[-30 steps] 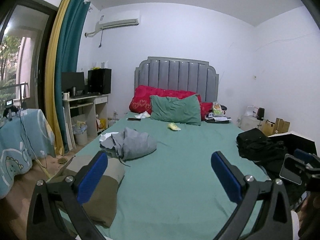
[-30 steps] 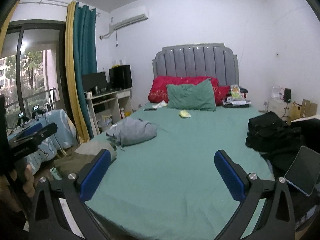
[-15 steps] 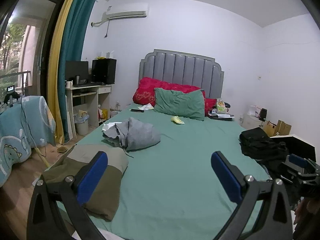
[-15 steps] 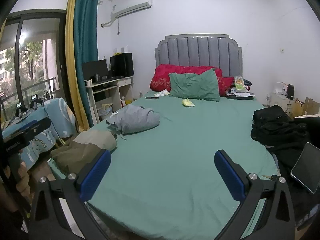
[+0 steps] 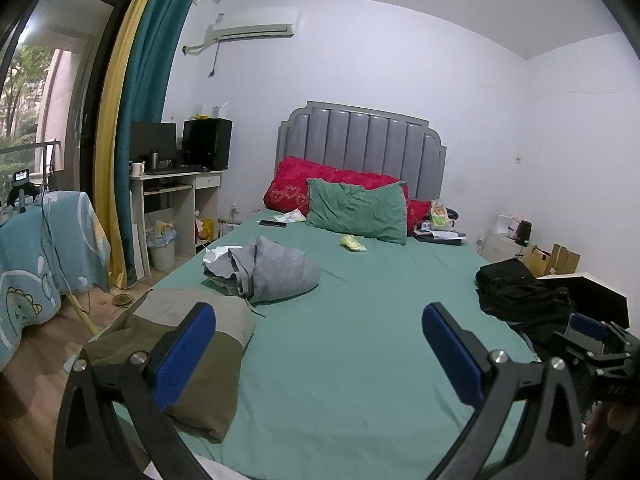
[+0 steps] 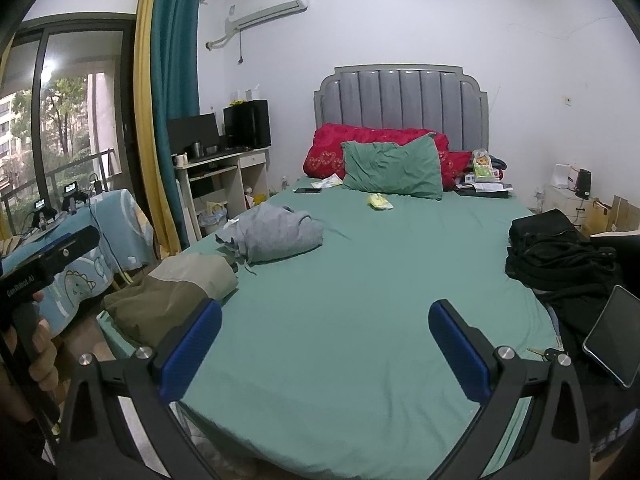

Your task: Fold large clothes

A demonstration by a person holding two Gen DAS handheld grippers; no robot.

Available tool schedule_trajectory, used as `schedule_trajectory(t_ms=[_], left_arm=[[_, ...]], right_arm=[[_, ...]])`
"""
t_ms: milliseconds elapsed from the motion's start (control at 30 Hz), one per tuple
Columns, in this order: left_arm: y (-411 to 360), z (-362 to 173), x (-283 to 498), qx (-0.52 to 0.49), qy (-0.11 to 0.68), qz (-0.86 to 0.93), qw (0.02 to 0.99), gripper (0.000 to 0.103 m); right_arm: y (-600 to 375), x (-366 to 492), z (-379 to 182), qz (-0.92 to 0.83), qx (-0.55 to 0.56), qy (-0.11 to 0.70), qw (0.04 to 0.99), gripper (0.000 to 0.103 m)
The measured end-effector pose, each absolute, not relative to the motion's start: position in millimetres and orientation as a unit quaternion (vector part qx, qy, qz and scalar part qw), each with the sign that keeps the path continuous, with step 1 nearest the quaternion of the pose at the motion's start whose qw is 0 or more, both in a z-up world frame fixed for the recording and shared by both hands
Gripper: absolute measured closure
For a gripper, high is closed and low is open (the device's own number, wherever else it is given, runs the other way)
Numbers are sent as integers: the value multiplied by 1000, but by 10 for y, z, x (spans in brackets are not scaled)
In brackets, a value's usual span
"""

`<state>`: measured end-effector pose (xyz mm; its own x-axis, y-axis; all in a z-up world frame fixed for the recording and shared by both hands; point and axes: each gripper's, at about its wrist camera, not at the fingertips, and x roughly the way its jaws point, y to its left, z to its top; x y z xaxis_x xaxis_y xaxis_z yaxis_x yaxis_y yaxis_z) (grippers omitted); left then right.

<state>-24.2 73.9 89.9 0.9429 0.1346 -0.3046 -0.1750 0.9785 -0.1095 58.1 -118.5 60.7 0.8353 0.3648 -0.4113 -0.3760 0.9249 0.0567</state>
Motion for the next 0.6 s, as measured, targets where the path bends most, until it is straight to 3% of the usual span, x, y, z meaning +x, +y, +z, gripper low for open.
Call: schedule_trajectory(t_ms=[600], left_arm=[[629, 937, -251, -66, 149, 78, 984, 0]], right_arm=[[-1244, 587, 579, 195, -10, 215, 957, 0]])
